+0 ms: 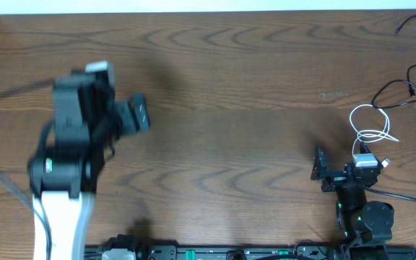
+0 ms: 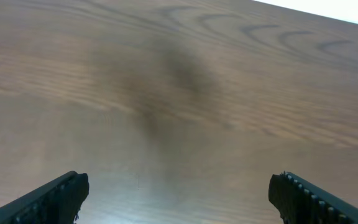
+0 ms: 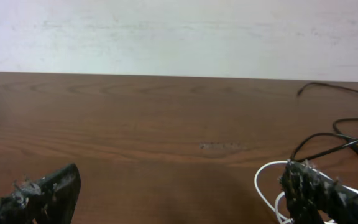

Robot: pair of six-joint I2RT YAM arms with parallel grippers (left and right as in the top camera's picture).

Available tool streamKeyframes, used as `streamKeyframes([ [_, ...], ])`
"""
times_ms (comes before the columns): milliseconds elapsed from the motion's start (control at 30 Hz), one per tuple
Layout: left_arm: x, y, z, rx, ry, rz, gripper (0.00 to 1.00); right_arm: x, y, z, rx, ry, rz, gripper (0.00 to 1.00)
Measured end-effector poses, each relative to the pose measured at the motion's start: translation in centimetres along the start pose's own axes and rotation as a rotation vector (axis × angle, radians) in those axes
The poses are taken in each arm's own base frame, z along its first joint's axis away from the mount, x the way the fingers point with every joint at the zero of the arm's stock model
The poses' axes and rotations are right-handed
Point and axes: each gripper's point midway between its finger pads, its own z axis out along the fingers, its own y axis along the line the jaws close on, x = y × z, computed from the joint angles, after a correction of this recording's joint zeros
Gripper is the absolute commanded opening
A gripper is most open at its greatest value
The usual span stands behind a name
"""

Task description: Untangle cables

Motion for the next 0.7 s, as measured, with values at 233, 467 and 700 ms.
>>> streamKeyframes([
  [233, 3.4, 2.2, -0.2, -0.036, -0.237, 0.007, 0.98, 0.0, 0.0, 0.0, 0.0, -0.001, 0.0, 0.99],
  [467, 3.4, 2.5, -1.6, 0.023, -0.655, 0.006, 0.97, 0.0, 0.0, 0.0, 0.0, 0.0, 0.0, 0.99],
  [700, 6.6, 3.9, 0.1, 0.024, -0.815, -0.001, 0.98, 0.0, 0.0, 0.0, 0.0, 0.0, 0.004, 0.99],
])
